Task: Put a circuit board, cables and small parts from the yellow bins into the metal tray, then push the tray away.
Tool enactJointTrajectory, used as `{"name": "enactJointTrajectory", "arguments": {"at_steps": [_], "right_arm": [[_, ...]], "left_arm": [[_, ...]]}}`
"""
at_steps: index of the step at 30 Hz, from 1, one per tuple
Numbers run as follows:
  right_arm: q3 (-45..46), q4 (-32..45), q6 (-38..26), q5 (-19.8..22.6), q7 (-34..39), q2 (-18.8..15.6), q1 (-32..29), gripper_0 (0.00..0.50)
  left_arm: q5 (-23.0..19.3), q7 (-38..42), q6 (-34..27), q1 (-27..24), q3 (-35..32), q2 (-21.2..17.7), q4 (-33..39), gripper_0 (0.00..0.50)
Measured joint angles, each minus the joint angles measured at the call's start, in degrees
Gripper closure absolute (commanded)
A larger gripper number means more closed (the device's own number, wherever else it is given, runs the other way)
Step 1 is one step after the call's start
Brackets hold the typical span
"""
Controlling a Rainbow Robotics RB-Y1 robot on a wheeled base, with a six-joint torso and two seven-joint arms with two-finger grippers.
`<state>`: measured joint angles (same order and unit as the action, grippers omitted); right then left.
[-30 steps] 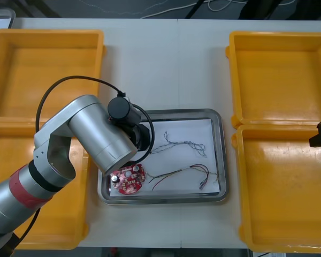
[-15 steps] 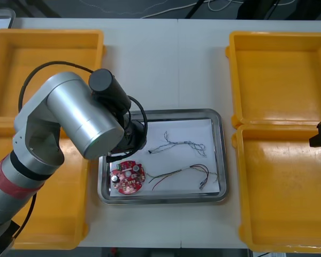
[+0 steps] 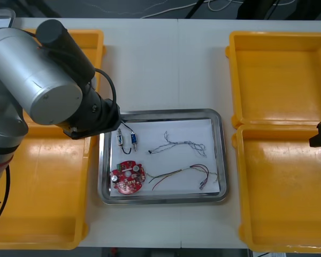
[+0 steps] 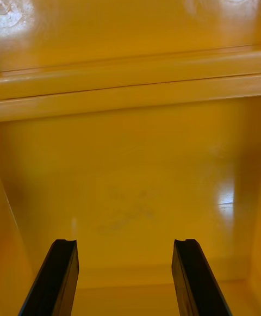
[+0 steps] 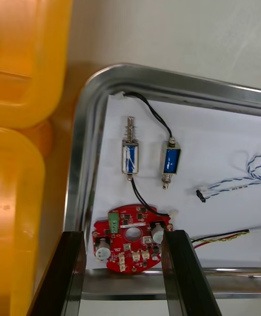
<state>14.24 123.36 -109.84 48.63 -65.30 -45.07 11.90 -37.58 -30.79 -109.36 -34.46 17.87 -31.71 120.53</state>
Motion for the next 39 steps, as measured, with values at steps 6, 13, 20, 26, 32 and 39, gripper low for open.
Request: {"name": "enactJointTrajectory", "arguments": {"at_steps": [6,13,20,26,32,39], "right_arm": [[-0.05,1.75,0.0,0.93,0.0,0.37,-0.06,0.0],[-1.78,5.04,0.0,1.14,-0.01,0.37,0.08,0.0],[-7.02,5.71,0.0,2.09,-4.06,0.37,2.31,0.0],[-11.18,6.69,0.0,2.78,-11.09,0.37,4.48,0.0],[-16.83,9.01,0.0,2.93,-15.01,0.37,7.28,0.0],[-24.23,9.32,0.0,3.5,-22.37,0.37,10.99,0.0]], "left_arm": [[-2.0,-0.64,-0.14,-0.03,-4.88,-3.39,1.63,0.092],[-3.21,-4.62,-0.18,-0.04,-8.53,-7.33,2.25,0.09],[-3.4,-15.89,-0.27,0.05,-13.15,-10.84,2.22,0.091],[-3.65,-24.5,-0.28,2.27,-17.01,-13.53,2.2,0.092],[-7.09,-24.51,-0.28,5.89,-19.42,-16.16,1.5,0.09],[-10.22,-24.51,-0.28,9.48,-21.41,-17.32,1.49,0.09]]}}
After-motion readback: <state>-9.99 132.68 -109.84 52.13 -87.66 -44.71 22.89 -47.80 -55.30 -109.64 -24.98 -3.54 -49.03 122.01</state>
